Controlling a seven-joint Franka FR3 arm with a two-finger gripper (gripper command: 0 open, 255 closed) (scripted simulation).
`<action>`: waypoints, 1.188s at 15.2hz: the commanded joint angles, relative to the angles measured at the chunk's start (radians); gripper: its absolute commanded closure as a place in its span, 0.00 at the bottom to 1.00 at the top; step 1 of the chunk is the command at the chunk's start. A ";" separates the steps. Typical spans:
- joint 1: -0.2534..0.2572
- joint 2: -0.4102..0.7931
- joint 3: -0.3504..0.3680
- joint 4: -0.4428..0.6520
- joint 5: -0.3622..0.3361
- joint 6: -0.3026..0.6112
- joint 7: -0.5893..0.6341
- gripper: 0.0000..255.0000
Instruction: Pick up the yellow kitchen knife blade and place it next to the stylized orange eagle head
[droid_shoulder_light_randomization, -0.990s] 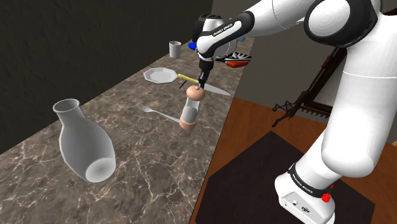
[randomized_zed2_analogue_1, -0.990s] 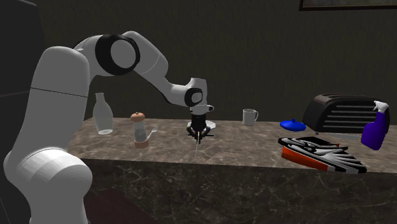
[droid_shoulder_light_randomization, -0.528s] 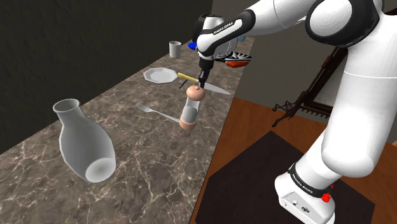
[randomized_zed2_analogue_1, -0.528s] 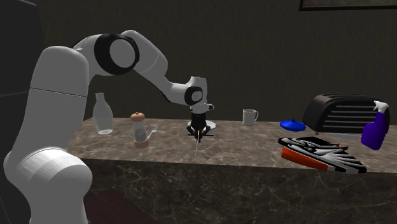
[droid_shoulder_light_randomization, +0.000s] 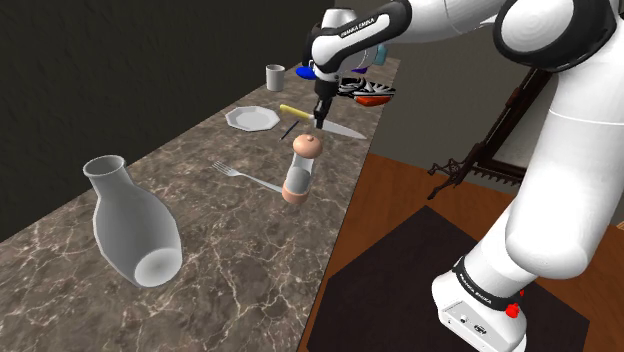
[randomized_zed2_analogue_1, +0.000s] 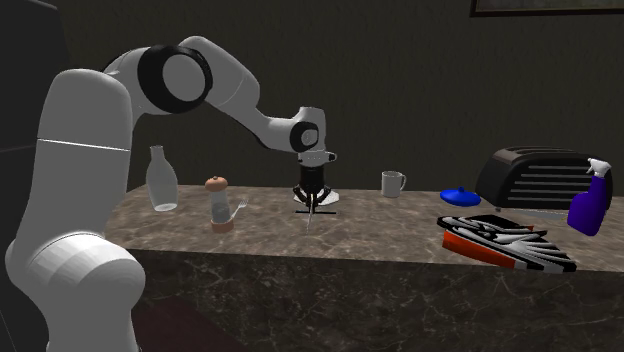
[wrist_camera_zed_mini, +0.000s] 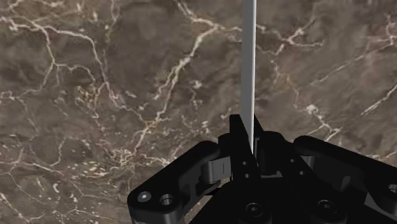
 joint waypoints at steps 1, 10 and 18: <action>0.001 -0.011 -0.001 0.016 -0.003 -0.027 0.002 1.00; 0.002 -0.051 -0.003 0.085 -0.011 -0.136 0.009 1.00; -0.055 -0.007 -0.033 0.192 0.004 -0.202 -0.078 1.00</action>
